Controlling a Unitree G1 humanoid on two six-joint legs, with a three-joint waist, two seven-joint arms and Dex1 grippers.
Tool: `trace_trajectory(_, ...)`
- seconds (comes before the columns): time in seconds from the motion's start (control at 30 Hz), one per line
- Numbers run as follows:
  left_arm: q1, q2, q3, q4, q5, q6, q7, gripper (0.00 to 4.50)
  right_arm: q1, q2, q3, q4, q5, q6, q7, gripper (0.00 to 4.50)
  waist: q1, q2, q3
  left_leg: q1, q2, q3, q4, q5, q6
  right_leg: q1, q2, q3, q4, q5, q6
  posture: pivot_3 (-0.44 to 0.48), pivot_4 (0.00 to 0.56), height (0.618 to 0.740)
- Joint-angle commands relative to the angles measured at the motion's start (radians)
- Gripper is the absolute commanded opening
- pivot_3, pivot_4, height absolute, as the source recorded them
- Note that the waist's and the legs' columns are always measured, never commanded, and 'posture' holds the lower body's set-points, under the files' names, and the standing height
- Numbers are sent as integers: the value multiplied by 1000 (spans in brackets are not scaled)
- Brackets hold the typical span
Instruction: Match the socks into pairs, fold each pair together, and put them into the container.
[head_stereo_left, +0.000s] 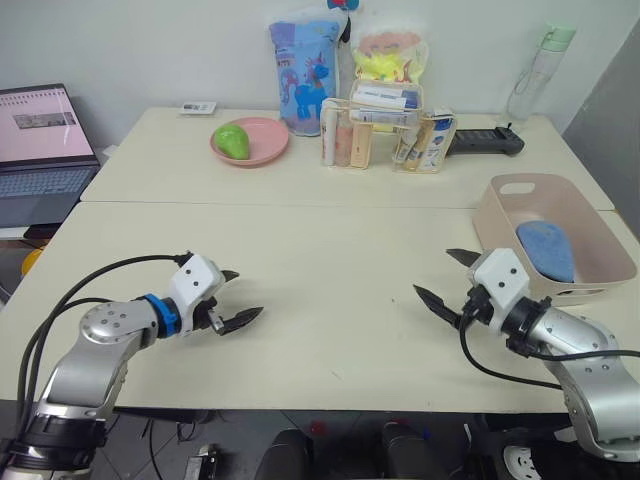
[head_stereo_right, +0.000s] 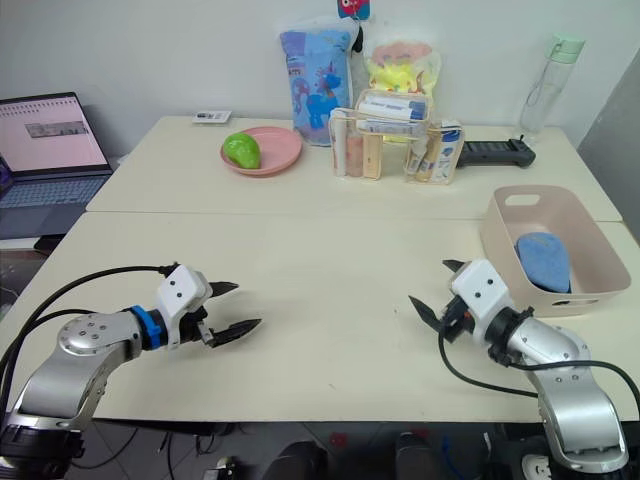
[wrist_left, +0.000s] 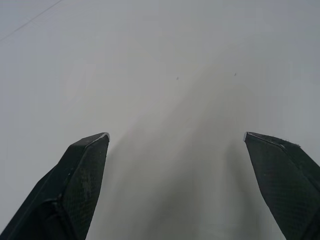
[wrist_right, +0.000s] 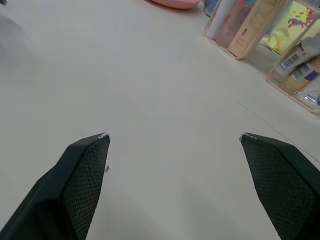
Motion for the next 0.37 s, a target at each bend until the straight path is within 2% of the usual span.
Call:
trace_trajectory(0.03, 43, 12, 69, 0, -10, -35, 4, 4500, 77, -15, 10, -23, -23, -74, -18, 4485, -3, 0, 0, 0, 0, 0, 0, 0, 0, 0, 0, 0, 0, 0, 0, 0, 150, 703)
trace_trajectory(0.17, 66, 8, 92, 9, -28, -21, -3, 4500, 139, -29, 0, -2, -57, -104, -49, 4485, -4, 0, 0, 1, 0, 1, -1, 0, 0, 0, 0, 0, 0, 0, 0, 0, 150, 703)
trace_trajectory(0.37, 80, 14, 91, 14, -41, -17, -30, 4500, 136, -35, 6, 14, -58, -100, -68, 4485, -5, 0, 0, 2, 1, 1, -1, 0, 0, 1, 1, 0, 1, 0, 0, 0, 150, 703)
